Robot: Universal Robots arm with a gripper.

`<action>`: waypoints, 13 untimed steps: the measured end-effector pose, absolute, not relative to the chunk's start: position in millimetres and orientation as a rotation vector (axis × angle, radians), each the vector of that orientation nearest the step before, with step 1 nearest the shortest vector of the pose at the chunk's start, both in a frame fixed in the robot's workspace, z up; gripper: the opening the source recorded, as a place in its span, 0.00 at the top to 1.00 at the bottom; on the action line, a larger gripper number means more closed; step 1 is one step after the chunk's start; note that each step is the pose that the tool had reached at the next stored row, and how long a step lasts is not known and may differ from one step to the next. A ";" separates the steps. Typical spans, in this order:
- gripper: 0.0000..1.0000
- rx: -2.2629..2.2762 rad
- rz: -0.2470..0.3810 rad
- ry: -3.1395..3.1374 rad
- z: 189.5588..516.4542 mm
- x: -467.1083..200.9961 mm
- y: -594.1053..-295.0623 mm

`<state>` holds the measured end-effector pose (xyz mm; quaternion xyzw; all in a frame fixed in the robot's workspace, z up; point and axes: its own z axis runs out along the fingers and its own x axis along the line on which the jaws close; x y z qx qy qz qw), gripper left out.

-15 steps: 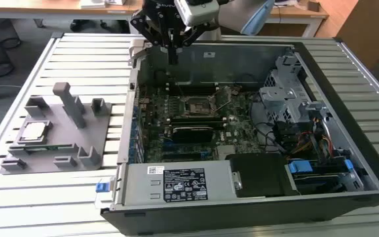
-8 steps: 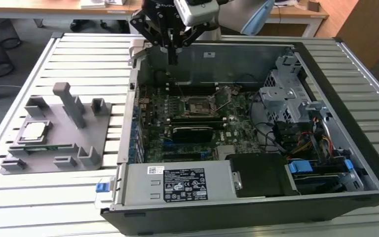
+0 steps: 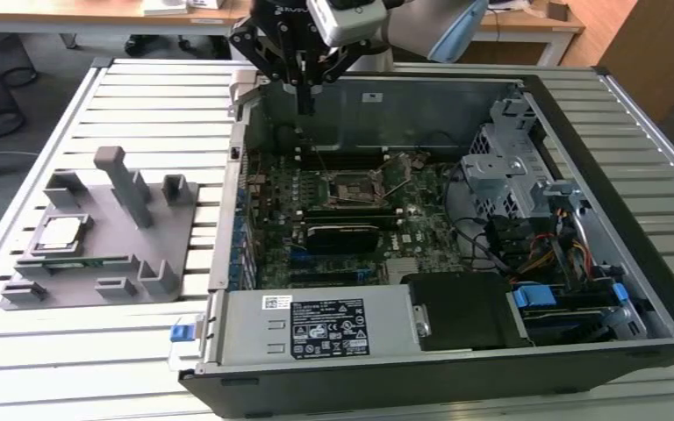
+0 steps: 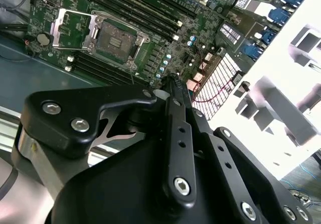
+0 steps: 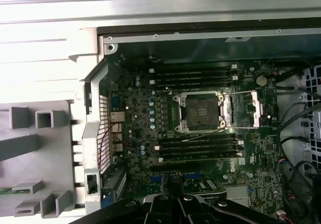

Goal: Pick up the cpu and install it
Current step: 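Reach for the cpu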

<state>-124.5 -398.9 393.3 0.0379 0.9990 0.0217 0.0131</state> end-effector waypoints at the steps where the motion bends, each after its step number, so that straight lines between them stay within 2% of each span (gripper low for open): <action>1: 0.89 0.118 0.068 3.112 393.3 -124.8 -398.9; 13: 0.89 0.118 0.068 3.113 393.2 -130.6 -398.9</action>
